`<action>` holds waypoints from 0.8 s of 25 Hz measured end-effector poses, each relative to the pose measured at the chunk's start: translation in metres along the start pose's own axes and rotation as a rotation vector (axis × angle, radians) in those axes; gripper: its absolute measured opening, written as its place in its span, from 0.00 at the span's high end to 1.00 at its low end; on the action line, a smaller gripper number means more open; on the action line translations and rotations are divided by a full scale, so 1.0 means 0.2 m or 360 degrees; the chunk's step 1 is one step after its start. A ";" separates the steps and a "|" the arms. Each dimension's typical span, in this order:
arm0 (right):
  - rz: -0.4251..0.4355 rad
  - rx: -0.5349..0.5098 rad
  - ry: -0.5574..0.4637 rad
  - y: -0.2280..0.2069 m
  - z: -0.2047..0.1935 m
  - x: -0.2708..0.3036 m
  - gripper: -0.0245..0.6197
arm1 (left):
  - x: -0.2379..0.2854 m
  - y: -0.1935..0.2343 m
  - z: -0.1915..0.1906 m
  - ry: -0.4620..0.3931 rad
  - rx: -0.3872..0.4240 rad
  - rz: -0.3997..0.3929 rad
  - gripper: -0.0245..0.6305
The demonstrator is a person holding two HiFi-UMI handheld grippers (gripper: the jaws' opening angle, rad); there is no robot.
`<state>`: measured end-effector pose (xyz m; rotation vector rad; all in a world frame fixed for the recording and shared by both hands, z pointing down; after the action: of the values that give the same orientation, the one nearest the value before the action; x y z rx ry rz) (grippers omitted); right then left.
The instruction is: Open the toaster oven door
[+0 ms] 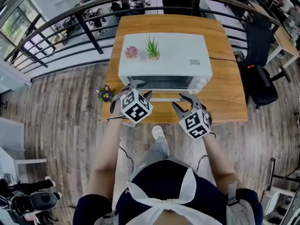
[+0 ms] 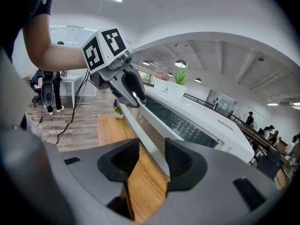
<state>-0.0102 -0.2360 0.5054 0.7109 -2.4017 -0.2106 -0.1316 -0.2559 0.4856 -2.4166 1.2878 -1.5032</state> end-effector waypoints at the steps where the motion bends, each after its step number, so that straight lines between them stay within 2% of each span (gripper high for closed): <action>1: 0.0002 0.0000 0.0001 0.00 0.00 0.00 0.69 | 0.00 0.00 -0.01 0.0010 0.0011 -0.0001 0.72; 8: 0.0007 0.0002 0.0009 0.02 -0.02 0.00 0.69 | 0.02 -0.05 -0.03 0.0027 0.0068 -0.0022 0.78; 20: 0.0024 -0.0010 0.0027 0.09 -0.07 -0.01 0.70 | 0.01 -0.11 -0.07 -0.0029 -0.0078 -0.0101 0.78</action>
<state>-0.0073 -0.2196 0.5203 0.6889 -2.3887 -0.2056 -0.1276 -0.2375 0.5028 -2.5188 1.2710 -1.4776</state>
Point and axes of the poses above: the fingertips, and each gripper's own axes: x forward along the fingers, y to its left, z out of its top, the point moved 1 cm from there along -x, backward along the fingers, and after that the axes turned 1 degree about y, right-handed, at the moved point
